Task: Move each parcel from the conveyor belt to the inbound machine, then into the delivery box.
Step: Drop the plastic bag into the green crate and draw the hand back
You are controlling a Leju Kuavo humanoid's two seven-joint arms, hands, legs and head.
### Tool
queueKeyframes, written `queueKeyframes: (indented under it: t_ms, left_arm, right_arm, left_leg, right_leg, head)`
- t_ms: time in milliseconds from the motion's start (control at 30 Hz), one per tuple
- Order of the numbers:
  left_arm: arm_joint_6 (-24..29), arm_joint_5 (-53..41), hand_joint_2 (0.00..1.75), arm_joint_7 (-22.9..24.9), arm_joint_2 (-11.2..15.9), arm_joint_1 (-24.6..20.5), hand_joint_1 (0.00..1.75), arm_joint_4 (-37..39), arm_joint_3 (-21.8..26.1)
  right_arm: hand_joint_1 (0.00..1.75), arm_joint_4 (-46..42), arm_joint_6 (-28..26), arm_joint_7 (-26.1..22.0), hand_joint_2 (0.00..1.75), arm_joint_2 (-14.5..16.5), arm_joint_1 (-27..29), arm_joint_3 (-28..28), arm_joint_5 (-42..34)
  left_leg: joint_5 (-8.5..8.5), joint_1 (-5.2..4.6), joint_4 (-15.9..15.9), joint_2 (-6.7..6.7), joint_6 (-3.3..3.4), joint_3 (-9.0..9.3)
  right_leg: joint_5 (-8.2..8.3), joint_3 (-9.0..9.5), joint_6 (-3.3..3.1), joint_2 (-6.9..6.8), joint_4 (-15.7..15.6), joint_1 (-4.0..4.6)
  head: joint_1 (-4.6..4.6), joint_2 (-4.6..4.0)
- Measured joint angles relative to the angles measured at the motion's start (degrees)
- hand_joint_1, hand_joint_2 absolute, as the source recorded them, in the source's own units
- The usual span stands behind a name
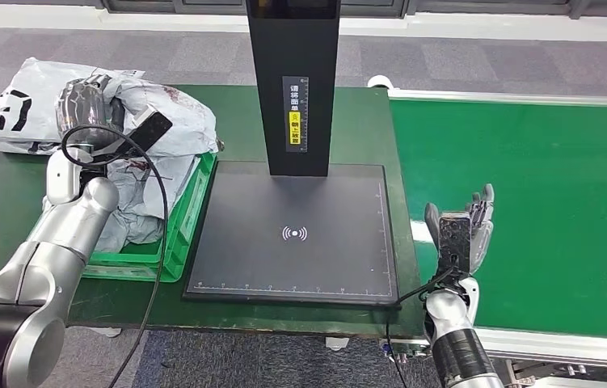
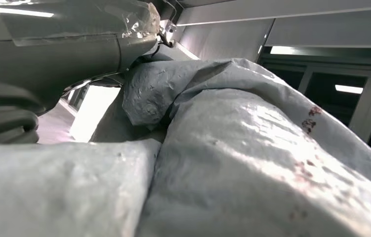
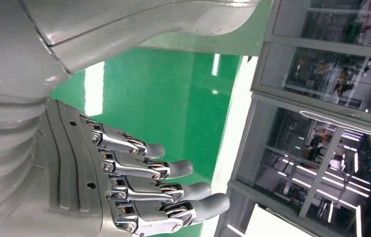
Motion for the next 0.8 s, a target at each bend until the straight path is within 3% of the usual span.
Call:
queueKeyframes:
  t_ms: [267,367,500,700,733,800]
  left_arm:
    - [0.0,-1.1,1.75,0.8,0.3,0.0,1.75,0.4,0.8]
    - [0.0,-5.6,1.75,3.7,0.8,0.2,1.75,0.4,1.8]
    - [0.0,-12.6,1.75,6.8,2.7,1.1,1.75,0.8,7.1]
    - [-0.2,-18.0,1.75,5.5,5.0,2.1,1.7,1.5,17.3]
    - [-1.1,-18.7,1.75,5.6,5.2,1.8,1.66,2.5,18.4]
    - [-7.9,-21.4,1.75,7.4,5.4,1.1,0.82,6.6,19.3]
  right_arm:
    - [0.0,0.0,0.0,0.0,1.75,0.0,0.0,0.0,0.0]
    - [0.0,0.0,0.0,0.0,1.75,0.0,0.0,0.0,0.0]
    - [0.0,0.0,-0.1,0.3,1.75,0.0,0.1,0.0,0.0]
    - [0.0,0.0,-0.2,0.8,1.75,-0.3,0.2,0.0,-0.7]
    - [0.0,0.0,-0.1,0.8,1.75,-0.3,0.1,0.0,-0.9]
    - [0.0,0.0,0.6,1.0,1.75,-0.4,0.0,0.0,-1.0]
  left_leg:
    - [-0.01,-0.07,0.0,0.03,0.01,-0.04]
    - [-0.01,-0.07,0.0,0.03,0.0,-0.05]
    - [-0.04,-0.05,0.0,0.26,-0.05,-0.04]
    - [-0.03,0.05,0.0,0.32,-0.08,-0.06]
    - [-0.04,0.06,0.0,0.32,-0.08,-0.06]
    - [-0.05,0.02,0.0,0.32,-0.08,-0.04]
  right_leg:
    - [0.04,-0.02,0.05,0.04,0.0,-0.08]
    - [0.04,-0.02,0.05,0.04,0.0,-0.04]
    - [0.04,-0.12,0.01,0.24,0.0,0.05]
    - [-0.01,-0.2,-0.07,0.33,0.0,0.09]
    - [-0.02,-0.2,-0.08,0.33,0.0,0.08]
    - [-0.02,-0.19,-0.07,0.32,0.0,0.01]
  head:
    - [-0.01,0.0]
    - [0.0,0.0]
    - [-0.02,0.0]
    - [-0.02,0.0]
    - [-0.01,0.0]
    - [-0.01,0.0]
